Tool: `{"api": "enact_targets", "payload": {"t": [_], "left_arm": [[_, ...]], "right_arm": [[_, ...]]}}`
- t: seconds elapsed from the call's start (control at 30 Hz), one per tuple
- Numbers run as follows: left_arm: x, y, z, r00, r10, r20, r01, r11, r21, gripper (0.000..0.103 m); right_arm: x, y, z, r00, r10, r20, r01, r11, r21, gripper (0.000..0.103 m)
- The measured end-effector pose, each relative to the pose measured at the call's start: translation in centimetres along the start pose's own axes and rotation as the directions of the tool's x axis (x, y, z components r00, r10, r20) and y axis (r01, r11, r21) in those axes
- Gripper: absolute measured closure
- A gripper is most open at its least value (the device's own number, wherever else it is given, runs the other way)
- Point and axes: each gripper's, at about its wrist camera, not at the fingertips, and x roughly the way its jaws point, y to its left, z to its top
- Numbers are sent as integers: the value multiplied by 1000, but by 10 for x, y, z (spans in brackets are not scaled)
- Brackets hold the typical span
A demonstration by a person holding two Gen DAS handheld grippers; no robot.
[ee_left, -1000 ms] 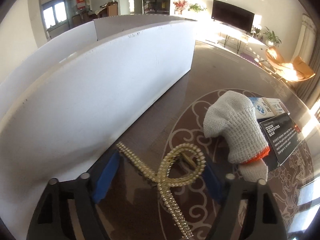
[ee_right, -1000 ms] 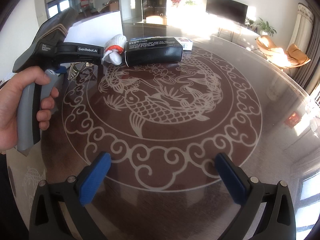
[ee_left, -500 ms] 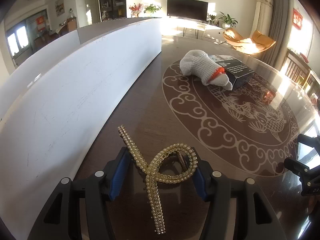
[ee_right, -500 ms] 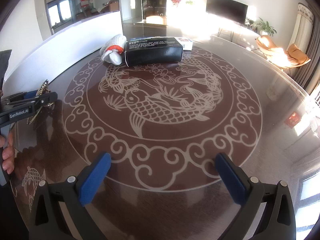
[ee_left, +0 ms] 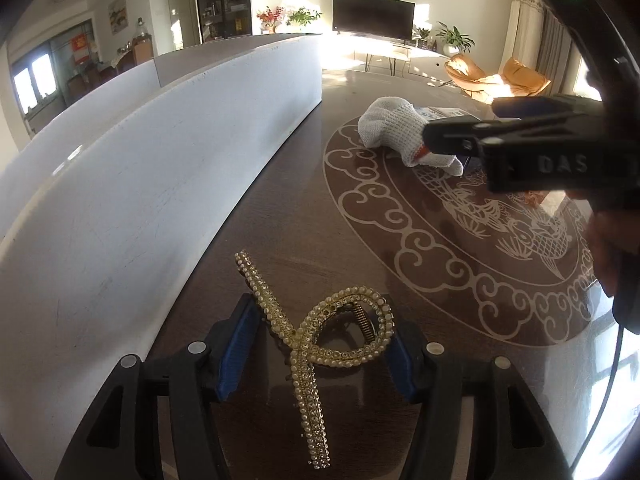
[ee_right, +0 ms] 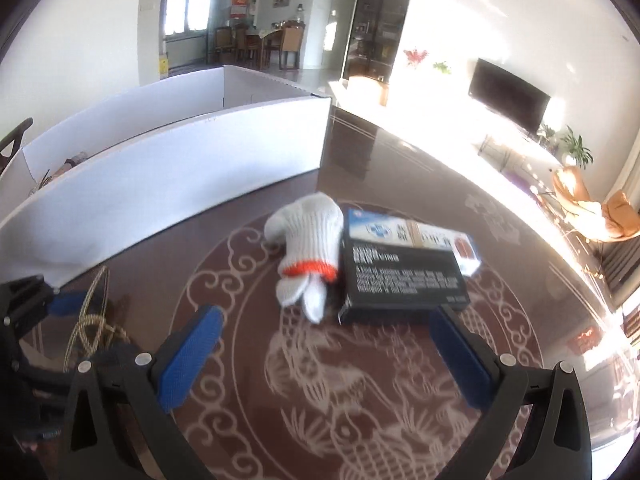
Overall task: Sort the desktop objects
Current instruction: 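Grasp the white knit glove with the right tool while the left tool holds the clip, then lift the white glove with the right tool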
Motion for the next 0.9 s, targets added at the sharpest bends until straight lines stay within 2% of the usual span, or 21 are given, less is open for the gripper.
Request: {"api": "enact_targets", "payload": {"t": [0.1, 0.23, 0.27, 0.3, 0.37, 0.4, 0.5, 0.6, 0.73, 0.83, 0.87, 0.9], "left_arm": [[0, 0, 0, 1000, -1, 0, 1, 1000, 0, 44], [1, 0, 0, 1000, -7, 0, 7, 1000, -2, 44], [1, 0, 0, 1000, -7, 0, 7, 1000, -2, 44], [1, -1, 0, 1000, -8, 0, 8, 1000, -2, 44], [1, -1, 0, 1000, -8, -1, 8, 1000, -2, 44], [1, -1, 0, 1000, -8, -1, 8, 1000, -2, 44], [1, -1, 0, 1000, -9, -1, 8, 1000, -3, 44], [1, -2, -1, 1000, -10, -1, 10, 1000, -4, 44], [2, -1, -1, 1000, -9, -1, 9, 1000, -3, 44], [2, -1, -1, 1000, -11, -1, 11, 1000, -4, 44], [2, -1, -1, 1000, -14, 0, 14, 1000, -6, 44], [2, -1, -1, 1000, -19, 1, 19, 1000, -10, 44]], "right_arm": [[41, 16, 31, 998, -15, -54, 12, 998, -57, 5], [85, 29, 40, 988, -52, -144, 38, 994, -98, 11], [88, 31, 40, 988, -85, -127, 69, 990, -124, 19], [87, 32, 38, 989, -95, -114, 79, 987, -138, 37], [83, 29, 35, 991, -75, -112, 61, 991, -122, 64], [78, 24, 32, 992, -67, -108, 56, 993, -107, 66], [59, 14, 14, 995, -18, -101, 12, 998, -55, 67], [28, 3, -20, 995, 17, -99, -15, 1000, 22, 67], [-28, -8, -86, 997, 8, -82, 2, 993, 118, 67], [-73, -15, -131, 998, -31, -57, 41, 981, 191, 66], [-87, -19, -144, 997, -56, -53, 67, 972, 225, 62], [-97, -26, -154, 995, -88, -56, 100, 958, 269, 48]]}}
